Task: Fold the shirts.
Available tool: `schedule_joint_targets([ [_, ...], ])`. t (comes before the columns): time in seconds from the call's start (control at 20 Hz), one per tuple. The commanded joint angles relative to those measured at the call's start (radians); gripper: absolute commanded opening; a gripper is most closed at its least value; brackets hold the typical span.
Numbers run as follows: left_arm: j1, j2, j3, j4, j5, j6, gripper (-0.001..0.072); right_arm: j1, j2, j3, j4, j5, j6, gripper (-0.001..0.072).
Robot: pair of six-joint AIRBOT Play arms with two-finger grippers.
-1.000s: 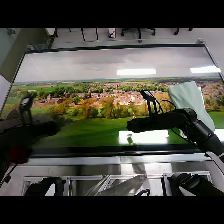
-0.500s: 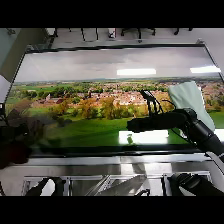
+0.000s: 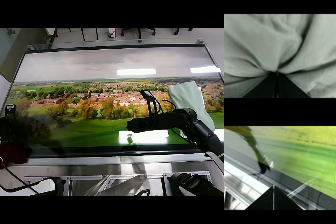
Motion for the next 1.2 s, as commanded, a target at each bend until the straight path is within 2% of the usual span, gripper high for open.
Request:
schedule_joint_targets([
  [0.0, 0.018, -0.081, 0.026, -0.010, 0.098, -0.002, 0.0011, 0.001, 0.000, 0.000, 0.000, 0.000, 0.000, 0.0024],
  [0.1, 0.011, -0.058, 0.027, -0.011, 0.117, -0.003, 0.0010, 0.001, 0.000, 0.000, 0.000, 0.000, 0.000, 0.0024],
  [0.3, -0.096, 0.113, 0.095, -0.049, 0.140, -0.003, 0.0010, 0.001, 0.000, 0.000, 0.000, 0.000, 0.000, 0.0024],
  [0.45, -0.227, 0.242, 0.233, -0.192, 0.204, -0.002, 0.0009, 0.001, 0.000, 0.000, 0.000, 0.000, 0.000, 0.0024],
  [0.55, -0.359, 0.320, 0.323, -0.235, 0.227, -0.008, 0.0010, 0.001, 0.000, 0.000, 0.001, 0.000, 0.000, 0.0024],
  [0.7, -0.577, 0.389, 0.417, -0.296, 0.275, -0.080, 0.0010, 0.001, 0.000, 0.000, 0.000, 0.000, 0.000, 0.0024],
  [0.9, -0.872, 0.400, 0.355, -0.327, 0.256, -0.191, 0.0010, 0.001, 0.000, 0.000, 0.000, 0.000, 0.000, 0.0024],
  [1.15, -1.136, 0.236, 0.184, -0.329, 0.175, -0.297, 0.0011, 0.001, 0.000, 0.000, 0.001, 0.000, 0.000, 0.0024],
])
